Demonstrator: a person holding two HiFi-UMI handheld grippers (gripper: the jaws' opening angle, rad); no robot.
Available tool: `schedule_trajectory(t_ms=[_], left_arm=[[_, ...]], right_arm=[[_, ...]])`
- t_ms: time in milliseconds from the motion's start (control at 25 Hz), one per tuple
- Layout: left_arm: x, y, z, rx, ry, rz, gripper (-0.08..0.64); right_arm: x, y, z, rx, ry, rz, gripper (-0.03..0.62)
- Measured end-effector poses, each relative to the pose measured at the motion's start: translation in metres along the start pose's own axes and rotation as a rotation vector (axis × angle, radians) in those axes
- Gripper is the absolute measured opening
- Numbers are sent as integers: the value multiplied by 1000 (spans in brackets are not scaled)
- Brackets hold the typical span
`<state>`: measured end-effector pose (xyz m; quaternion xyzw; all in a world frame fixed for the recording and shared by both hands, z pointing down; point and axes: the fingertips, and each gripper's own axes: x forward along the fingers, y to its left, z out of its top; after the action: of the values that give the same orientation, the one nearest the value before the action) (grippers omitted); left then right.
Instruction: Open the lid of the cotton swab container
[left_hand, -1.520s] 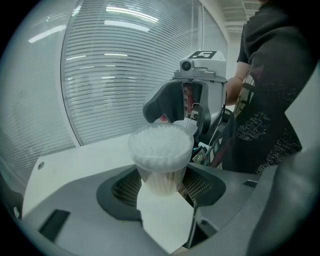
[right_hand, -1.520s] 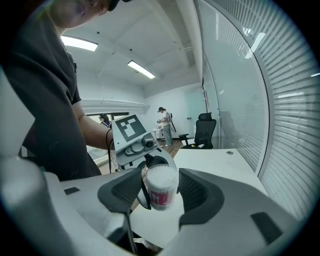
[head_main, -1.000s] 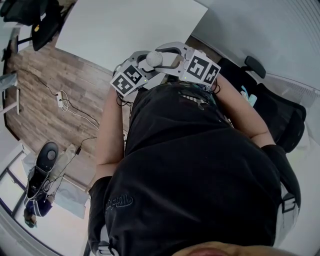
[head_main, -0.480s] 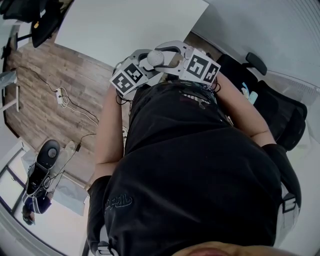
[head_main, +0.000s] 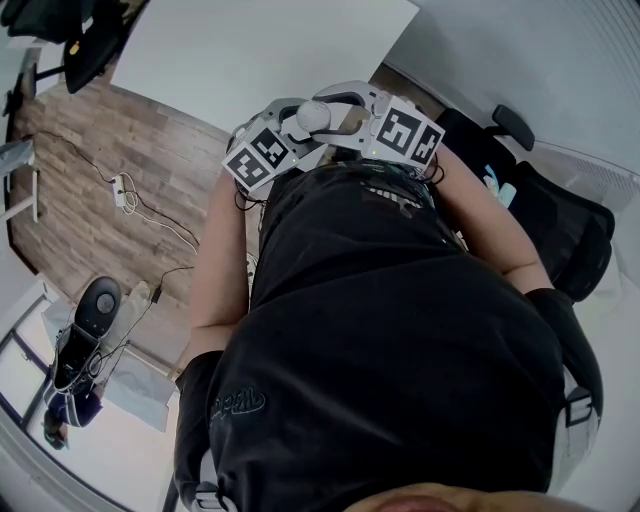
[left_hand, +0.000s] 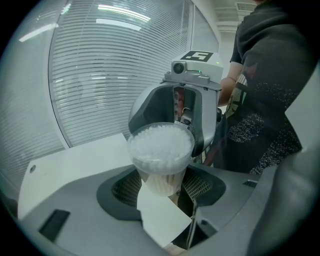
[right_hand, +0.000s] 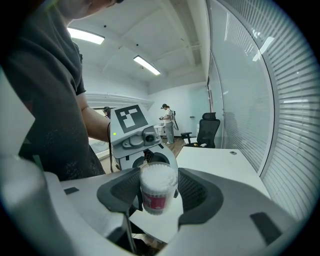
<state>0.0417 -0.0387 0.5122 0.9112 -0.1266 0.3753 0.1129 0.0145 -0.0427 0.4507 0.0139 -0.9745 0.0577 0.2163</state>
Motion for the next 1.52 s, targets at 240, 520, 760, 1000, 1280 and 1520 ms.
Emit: schedule_trajectory(t_ms=[240, 520, 760, 1000, 1280, 1520], left_arm=[[-2, -1, 2, -7, -12, -6, 265], [-5, -1, 4, 3, -12, 6, 265], [-3, -5, 4, 6, -9, 12, 265], [-2, -5, 1, 49, 16, 30, 261], [-2, -7, 0, 50, 21, 43, 262], [-4, -6, 2, 53, 19, 47, 262]], right_arm=[[-1, 1, 3, 20, -11, 6, 241], [-2, 1, 6, 22, -15, 3, 239], [-5, 4, 4, 47, -19, 12, 239], [-4, 4, 6, 88, -47, 22, 239], [-6, 8, 4, 60, -44, 10, 244], [-16, 3, 23, 56, -89, -20, 242]])
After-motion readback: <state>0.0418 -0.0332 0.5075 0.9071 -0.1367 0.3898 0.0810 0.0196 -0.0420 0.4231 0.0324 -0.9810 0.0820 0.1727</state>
